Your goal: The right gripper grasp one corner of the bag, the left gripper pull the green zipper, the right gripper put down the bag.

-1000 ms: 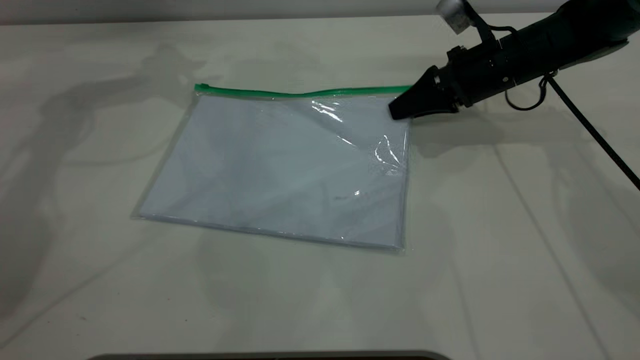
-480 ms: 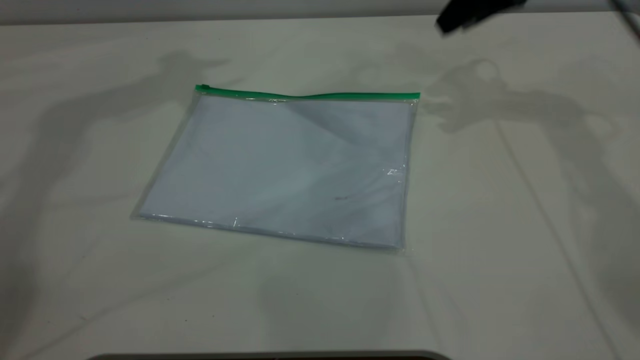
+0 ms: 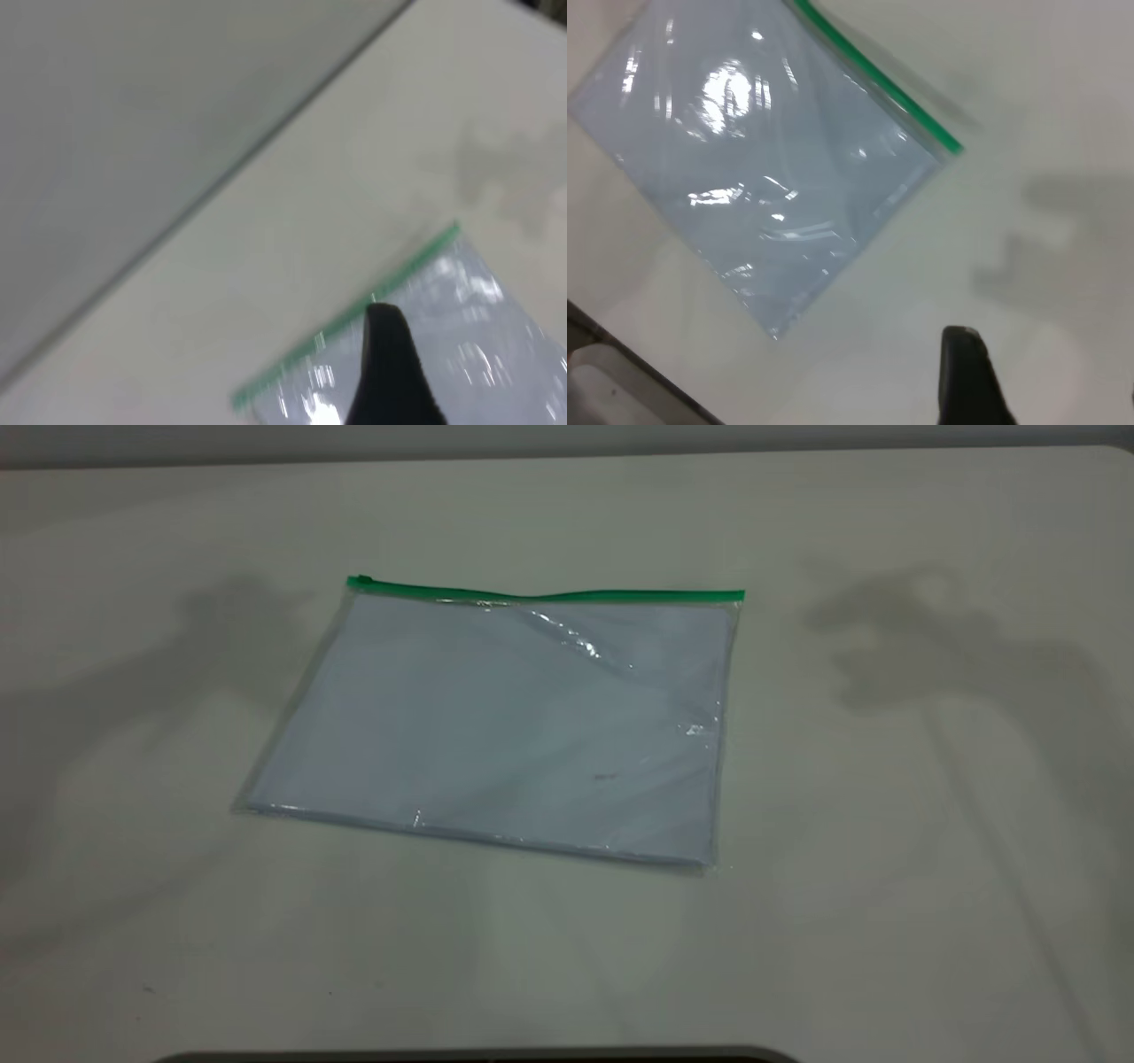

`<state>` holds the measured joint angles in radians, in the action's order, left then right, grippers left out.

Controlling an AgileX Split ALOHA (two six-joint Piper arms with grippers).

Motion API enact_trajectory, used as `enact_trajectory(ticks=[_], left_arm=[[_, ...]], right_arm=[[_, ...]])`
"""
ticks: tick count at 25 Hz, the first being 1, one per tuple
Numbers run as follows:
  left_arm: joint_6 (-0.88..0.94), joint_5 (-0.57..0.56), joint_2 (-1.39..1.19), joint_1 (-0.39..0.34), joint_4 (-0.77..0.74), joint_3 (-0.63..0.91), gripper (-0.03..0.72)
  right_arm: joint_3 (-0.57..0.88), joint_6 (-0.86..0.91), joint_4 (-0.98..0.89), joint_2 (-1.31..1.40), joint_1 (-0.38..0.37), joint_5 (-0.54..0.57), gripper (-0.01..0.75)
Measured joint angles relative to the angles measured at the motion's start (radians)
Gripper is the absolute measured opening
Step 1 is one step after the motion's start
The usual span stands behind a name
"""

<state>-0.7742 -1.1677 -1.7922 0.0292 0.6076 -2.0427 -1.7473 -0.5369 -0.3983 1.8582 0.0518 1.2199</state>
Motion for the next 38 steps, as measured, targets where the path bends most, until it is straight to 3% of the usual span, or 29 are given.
enact_trajectory(ticks=[7,13,19,27,32,38], left_arm=[[0.235,0.0,0.124,0.0,-0.14,0.012,0.553],[0.339,0.0,0.25,0.001,-0.211,0.123,0.529],[0.35,0.0,0.432,0.001,-0.256,0.447,0.523],[0.405,0.0,0.661,0.001,-0.264,0.913,0.522],[0.44,0.0,0.835,0.001,-0.314,1.151,0.522],[0.565,0.004,1.091,0.001,-0.46,1.343,0.522]], right_arm=[[0.056,0.205,0.138,-0.202,0.0,0.015,0.422],[0.316,0.23,0.172,-0.432,0.0,0.015,0.412],[0.696,0.23,0.207,-0.689,0.0,0.014,0.412],[1.097,0.274,0.244,-1.024,0.0,-0.045,0.412],[1.23,0.381,0.31,-1.175,0.0,-0.063,0.424],[1.265,0.511,0.443,-1.281,0.0,-0.109,0.435]])
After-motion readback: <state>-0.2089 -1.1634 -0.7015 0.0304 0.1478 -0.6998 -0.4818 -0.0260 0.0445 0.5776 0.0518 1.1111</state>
